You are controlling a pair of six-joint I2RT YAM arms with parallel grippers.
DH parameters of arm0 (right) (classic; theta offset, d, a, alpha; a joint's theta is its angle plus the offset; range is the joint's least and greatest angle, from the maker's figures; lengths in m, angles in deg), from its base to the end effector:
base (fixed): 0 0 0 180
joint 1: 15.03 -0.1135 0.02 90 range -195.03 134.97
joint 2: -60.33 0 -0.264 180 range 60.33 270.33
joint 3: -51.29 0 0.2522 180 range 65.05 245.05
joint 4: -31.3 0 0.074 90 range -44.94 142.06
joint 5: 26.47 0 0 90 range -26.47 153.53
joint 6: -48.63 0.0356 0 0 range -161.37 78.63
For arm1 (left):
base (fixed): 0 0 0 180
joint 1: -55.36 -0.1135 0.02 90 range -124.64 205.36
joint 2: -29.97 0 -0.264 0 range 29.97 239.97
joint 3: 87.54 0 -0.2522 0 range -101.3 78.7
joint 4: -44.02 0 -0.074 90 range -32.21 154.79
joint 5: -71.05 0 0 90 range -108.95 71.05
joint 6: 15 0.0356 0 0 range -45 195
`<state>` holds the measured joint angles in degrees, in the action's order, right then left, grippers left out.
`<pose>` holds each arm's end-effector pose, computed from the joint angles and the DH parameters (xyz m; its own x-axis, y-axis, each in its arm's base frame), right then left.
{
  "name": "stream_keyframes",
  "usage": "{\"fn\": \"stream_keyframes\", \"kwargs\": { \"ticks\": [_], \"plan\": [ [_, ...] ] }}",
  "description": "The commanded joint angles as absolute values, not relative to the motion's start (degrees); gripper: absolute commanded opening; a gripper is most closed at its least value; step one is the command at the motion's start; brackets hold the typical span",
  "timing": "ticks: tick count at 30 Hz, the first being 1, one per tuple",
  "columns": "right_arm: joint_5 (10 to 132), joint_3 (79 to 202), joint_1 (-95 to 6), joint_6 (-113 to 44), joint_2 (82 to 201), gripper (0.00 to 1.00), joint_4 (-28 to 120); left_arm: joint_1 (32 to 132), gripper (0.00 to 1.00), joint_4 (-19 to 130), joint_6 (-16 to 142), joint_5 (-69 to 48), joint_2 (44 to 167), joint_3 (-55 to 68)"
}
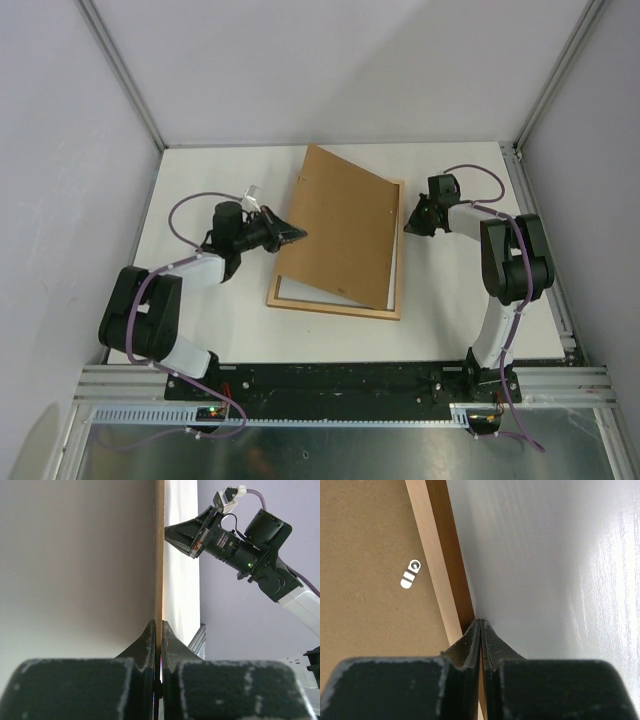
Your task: Put the photo into the frame
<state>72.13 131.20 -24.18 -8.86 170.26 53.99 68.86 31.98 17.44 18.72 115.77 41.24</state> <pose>0.3886 0.0680 0.1486 -0.7949 0.4102 -0.4470 0.2141 0.8791 0.4259 0.2892 -0.0918 0.1945 -0.8191 -0.4904 -0.2977 0.0790 0.4177 -0.9051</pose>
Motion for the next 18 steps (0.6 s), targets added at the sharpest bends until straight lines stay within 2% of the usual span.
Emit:
{"fn": "stream_keyframes", "kwargs": {
  "ticks": [1, 10, 18],
  "plan": [
    [72.40, 131.23, -24.86, -9.82, 172.59, 0.04, 57.71, 71.64, 0.00, 26.17, 16.20, 19.05, 116.48, 41.81],
    [71.45, 131.15, -25.37, -10.38, 172.44, 0.04, 59.35, 75.16, 0.00, 23.56, 11.95, 11.01, 113.94, 46.72],
    [71.44, 131.15, -26.06, -10.45, 171.80, 0.04, 59.50, 76.79, 0.00, 22.90, 12.60, 11.12, 115.74, 47.67]
  ]
}}
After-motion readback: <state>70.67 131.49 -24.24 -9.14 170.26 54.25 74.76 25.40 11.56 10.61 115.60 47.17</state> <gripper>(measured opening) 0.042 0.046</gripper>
